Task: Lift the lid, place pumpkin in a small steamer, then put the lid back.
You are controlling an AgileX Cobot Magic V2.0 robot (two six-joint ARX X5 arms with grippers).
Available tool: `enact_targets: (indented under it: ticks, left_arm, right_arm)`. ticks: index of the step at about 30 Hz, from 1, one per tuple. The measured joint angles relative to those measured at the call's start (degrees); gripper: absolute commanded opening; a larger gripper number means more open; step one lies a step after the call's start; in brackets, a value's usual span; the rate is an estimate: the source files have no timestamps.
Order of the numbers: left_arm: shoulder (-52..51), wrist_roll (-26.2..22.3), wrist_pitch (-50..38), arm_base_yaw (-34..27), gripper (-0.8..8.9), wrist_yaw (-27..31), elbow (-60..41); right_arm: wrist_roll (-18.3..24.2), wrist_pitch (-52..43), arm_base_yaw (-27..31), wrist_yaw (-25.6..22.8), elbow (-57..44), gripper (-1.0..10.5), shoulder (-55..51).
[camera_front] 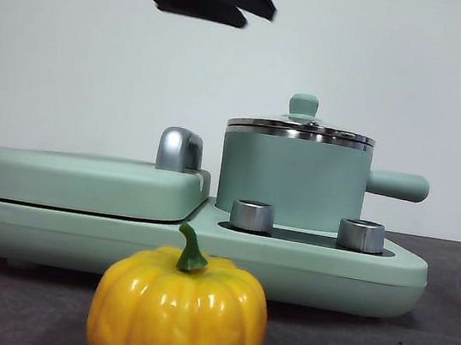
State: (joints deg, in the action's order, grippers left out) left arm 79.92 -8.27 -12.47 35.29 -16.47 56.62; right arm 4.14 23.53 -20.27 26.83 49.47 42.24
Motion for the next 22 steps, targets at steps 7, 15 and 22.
enact_targets:
  ticks: [7, 15, 22]
  left_arm:
    - [7.06, 1.11, -5.4, 1.64, 2.49, 0.02, 1.68]
    - [14.08, 2.1, -5.84, 2.16, 2.49, 0.0, 7.67]
    - [19.3, 2.56, -5.81, 2.51, 2.49, 0.0, 11.58]
  right_arm:
    - [-0.04, -0.13, 0.0, 0.0, 0.0, 2.4, 0.0]
    - [-0.07, -0.15, 0.0, 0.0, 0.0, 2.4, 0.0]
    - [-0.07, -0.15, 0.0, -0.02, 0.0, 2.4, 0.0]
